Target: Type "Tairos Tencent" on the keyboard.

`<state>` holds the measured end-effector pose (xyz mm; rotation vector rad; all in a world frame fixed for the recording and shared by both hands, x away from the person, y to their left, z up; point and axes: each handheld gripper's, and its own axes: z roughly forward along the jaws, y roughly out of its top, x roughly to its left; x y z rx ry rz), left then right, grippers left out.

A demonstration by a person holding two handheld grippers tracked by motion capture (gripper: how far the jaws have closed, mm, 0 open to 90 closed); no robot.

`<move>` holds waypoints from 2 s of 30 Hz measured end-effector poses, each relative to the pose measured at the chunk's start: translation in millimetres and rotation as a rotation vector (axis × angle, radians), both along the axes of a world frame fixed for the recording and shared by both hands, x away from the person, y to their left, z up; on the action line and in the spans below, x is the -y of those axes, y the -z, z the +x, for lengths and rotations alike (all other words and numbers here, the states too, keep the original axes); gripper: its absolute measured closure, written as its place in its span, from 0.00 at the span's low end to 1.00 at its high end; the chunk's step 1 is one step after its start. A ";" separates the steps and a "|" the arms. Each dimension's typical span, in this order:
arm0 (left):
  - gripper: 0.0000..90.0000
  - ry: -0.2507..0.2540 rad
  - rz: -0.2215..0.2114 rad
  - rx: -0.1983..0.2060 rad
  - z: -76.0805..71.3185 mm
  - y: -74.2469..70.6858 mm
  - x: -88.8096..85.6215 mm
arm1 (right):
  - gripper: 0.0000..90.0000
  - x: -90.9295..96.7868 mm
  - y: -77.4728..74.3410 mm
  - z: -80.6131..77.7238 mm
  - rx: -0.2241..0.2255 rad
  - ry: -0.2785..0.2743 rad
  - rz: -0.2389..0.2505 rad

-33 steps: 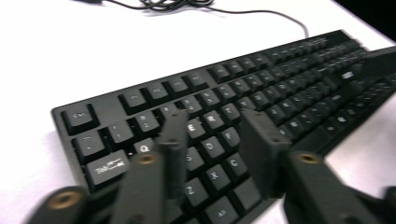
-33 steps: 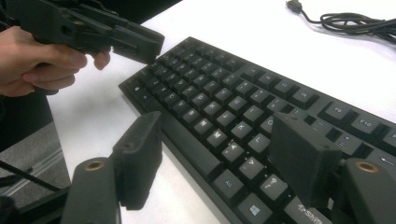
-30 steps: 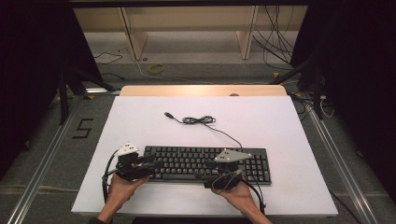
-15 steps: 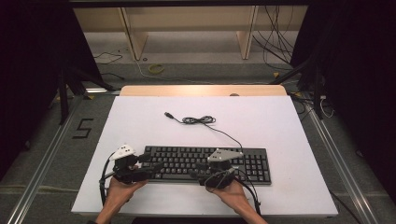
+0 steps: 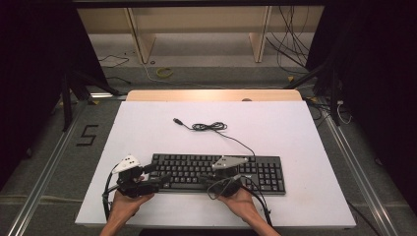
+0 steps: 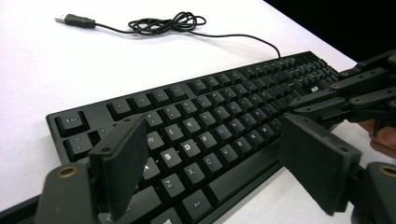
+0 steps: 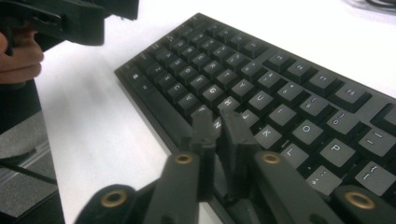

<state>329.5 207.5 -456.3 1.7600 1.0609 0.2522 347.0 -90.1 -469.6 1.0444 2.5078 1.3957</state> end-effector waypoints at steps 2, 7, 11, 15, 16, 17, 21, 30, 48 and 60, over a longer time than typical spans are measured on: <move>0.26 -0.003 -0.002 0.001 -0.7 0.3 -0.6 | 0.98 -1.5 1.6 0.5 -0.004 -0.002 -0.006; 0.26 -0.005 0.003 0.005 -2.0 0.9 -0.6 | 1.00 -6.6 5.0 0.5 -0.008 -0.013 -0.025; 0.26 -0.003 0.006 0.003 -2.8 1.6 -0.5 | 1.00 -10.8 8.1 -0.2 -0.014 -0.023 -0.040; 0.26 -0.002 0.011 0.003 -3.2 1.6 -1.1 | 1.00 -13.8 10.6 -0.3 -0.017 -0.030 -0.051; 0.26 -0.002 0.009 0.002 -3.2 1.7 -1.3 | 1.00 -14.3 11.1 -0.2 -0.017 -0.030 -0.053; 0.26 -0.004 0.010 0.002 -3.2 1.7 -1.5 | 1.00 -14.7 11.4 -0.2 -0.017 -0.029 -0.055; 0.26 -0.005 0.009 0.002 -3.4 1.7 -1.9 | 1.00 -16.5 13.3 0.1 -0.017 -0.029 -0.065; 0.26 -0.006 0.011 0.001 -3.6 2.1 -2.4 | 1.00 -18.1 18.0 -0.2 -0.012 -0.021 -0.086; 0.26 -0.024 0.014 -0.006 -2.2 2.7 -6.7 | 0.92 -7.2 4.9 2.9 -0.003 0.019 -0.011; 0.29 -0.051 0.049 -0.039 0.6 5.4 -8.5 | 0.59 -0.2 -4.2 12.2 -0.012 0.030 0.019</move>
